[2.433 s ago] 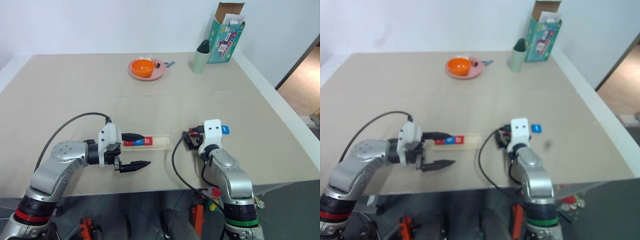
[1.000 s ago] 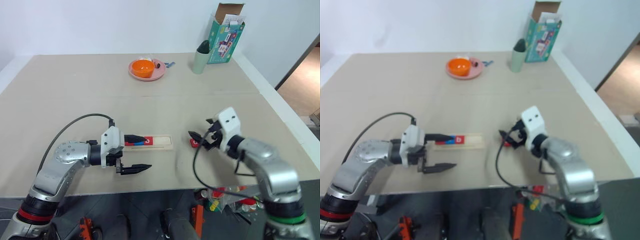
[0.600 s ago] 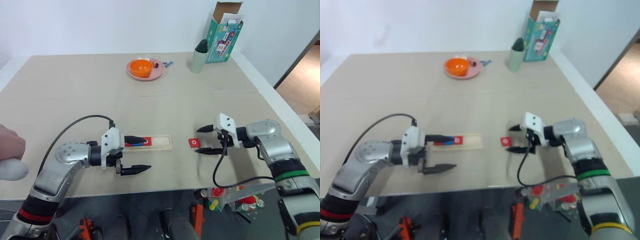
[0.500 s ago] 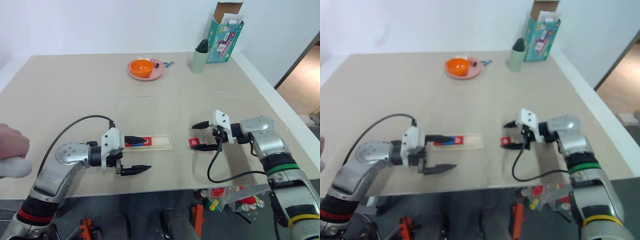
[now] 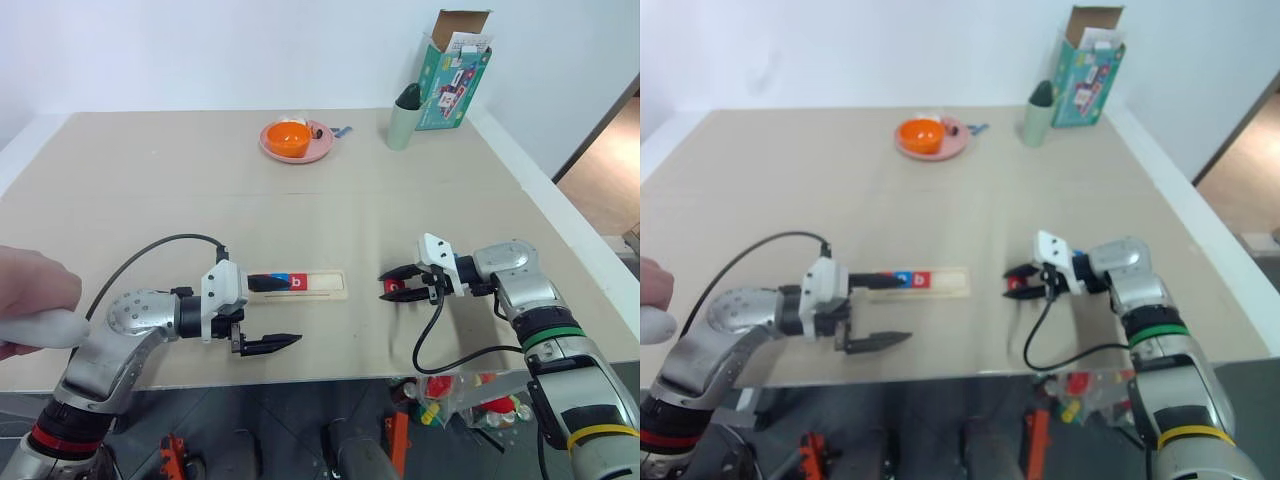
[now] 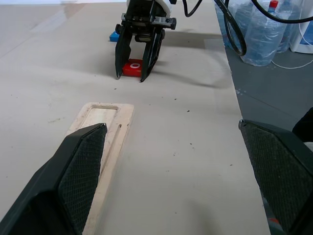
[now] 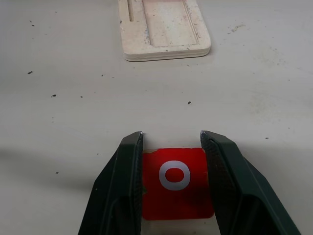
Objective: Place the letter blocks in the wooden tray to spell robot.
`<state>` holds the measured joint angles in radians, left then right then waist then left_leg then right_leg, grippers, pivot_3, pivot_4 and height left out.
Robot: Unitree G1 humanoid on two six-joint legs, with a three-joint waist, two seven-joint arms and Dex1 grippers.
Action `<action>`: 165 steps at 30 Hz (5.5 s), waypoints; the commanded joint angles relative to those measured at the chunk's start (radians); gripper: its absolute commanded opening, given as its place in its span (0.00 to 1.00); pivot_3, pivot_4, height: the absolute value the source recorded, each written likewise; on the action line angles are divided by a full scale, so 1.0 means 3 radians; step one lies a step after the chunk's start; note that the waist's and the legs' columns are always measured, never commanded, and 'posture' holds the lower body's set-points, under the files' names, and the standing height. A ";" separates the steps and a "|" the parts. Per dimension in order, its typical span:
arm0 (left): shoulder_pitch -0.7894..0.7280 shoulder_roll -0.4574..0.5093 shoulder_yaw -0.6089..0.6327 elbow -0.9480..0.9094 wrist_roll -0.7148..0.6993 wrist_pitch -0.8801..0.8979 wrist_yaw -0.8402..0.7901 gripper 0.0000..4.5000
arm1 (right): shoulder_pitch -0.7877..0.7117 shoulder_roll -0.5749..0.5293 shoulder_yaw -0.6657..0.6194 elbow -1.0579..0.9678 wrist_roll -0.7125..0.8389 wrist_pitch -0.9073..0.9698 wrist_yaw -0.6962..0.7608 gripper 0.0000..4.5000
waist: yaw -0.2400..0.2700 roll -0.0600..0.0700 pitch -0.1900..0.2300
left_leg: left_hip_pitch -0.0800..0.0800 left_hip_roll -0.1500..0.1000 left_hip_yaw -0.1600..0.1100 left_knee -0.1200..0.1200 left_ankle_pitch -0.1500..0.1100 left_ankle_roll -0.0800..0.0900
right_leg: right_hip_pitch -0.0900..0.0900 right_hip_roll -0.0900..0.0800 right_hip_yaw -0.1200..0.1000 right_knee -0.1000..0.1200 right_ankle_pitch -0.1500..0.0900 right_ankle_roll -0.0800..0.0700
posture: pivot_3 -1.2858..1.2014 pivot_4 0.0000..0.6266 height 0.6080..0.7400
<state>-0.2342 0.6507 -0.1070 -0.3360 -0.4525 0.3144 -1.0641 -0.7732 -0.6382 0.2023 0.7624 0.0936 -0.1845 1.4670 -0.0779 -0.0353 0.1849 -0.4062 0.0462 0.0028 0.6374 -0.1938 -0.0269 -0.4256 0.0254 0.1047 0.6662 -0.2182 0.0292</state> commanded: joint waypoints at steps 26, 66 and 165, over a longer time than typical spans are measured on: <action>0.0220 0.0161 0.0487 0.0144 -0.0048 -0.0102 0.0070 1.00 | -0.0398 0.0938 0.0380 -0.0863 -0.0214 0.0988 -0.0800 0.27 | -0.0003 0.0001 0.0000 | -0.0004 0.0006 -0.0003 -0.0008 -0.0001 -0.0001 | -0.0008 0.0006 -0.0006 0.0002 -0.0004 -0.0006 | 0.52 0.24 1.00; 0.0236 0.0094 0.0430 0.0058 -0.0015 -0.0115 0.0163 1.00 | -0.0399 0.1036 0.0382 -0.0555 -0.0238 0.0955 -0.0649 0.27 | -0.0005 0.0001 0.0001 | -0.0004 0.0007 -0.0003 -0.0011 -0.0001 -0.0001 | -0.0011 0.0007 -0.0006 0.0002 -0.0005 -0.0007 | 0.52 0.24 1.00; -0.0342 -0.0263 -0.0051 0.0073 -0.0110 0.0091 -0.0025 1.00 | 0.1368 0.1081 -0.1646 -0.2765 0.0345 0.3174 -0.4546 0.66 | 0.0001 0.0001 -0.0002 | -0.0049 0.0003 -0.0006 -0.0004 -0.0001 -0.0003 | -0.0047 0.0007 -0.0001 0.0002 0.0007 0.0015 | 0.52 0.24 1.00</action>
<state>-0.3374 0.5654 -0.1415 -0.2850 -0.4820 0.3545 -1.0753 -0.3781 -0.3222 -0.3039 -0.0415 0.2006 0.7456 0.1186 -0.0778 -0.0351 0.1842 -0.4207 0.0470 0.0009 0.6362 -0.1941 -0.0277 -0.4398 0.0277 0.1043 0.6668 -0.2160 0.0336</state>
